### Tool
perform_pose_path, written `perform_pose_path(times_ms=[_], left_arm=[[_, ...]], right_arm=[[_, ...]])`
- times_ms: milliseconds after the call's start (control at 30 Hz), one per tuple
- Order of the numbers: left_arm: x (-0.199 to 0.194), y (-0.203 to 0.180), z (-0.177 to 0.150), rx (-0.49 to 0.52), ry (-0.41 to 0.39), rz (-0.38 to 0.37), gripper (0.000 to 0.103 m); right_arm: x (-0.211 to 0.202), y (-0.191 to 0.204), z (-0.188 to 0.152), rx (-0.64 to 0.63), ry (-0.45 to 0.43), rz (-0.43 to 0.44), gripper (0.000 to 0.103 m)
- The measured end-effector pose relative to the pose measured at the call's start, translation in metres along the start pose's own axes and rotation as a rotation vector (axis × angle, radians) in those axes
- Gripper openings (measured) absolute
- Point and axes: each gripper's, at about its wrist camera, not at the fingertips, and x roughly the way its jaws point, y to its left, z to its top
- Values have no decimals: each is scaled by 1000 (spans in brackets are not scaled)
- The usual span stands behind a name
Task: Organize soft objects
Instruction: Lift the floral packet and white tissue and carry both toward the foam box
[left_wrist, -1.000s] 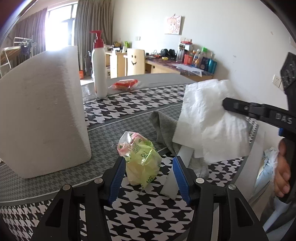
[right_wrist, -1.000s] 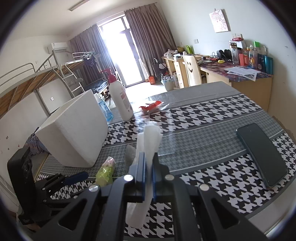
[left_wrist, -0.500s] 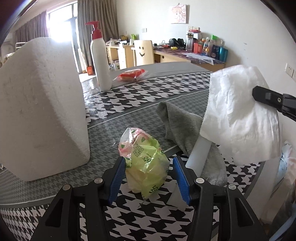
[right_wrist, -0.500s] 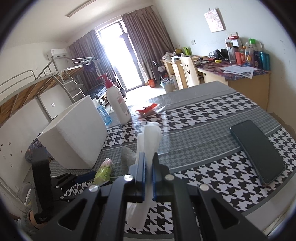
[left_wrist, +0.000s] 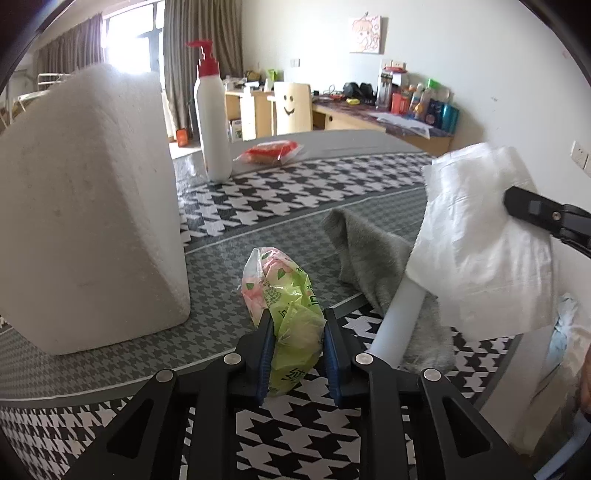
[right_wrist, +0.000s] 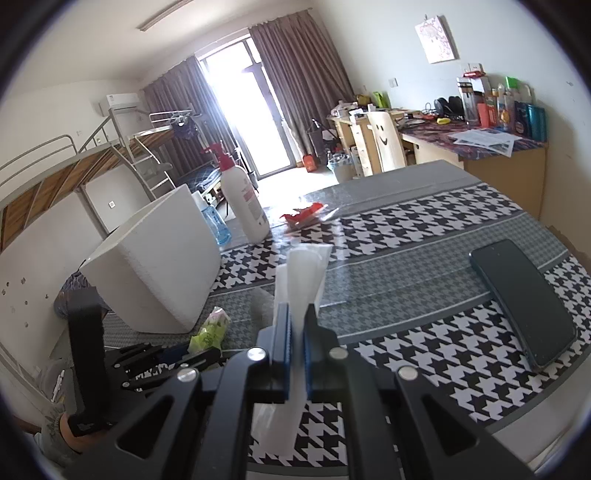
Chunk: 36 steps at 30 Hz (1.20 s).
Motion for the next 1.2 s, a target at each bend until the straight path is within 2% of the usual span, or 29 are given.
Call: perform_pose_path(times_ms=[633,1200], left_arm=[[-57,8,1,14,-126,-21,26],[-78,19,-8,14,-166,-30,26]], right_arm=[[-13,29,11,-84,-50,16,8],[-11,48,13,-118,-52,25,8]])
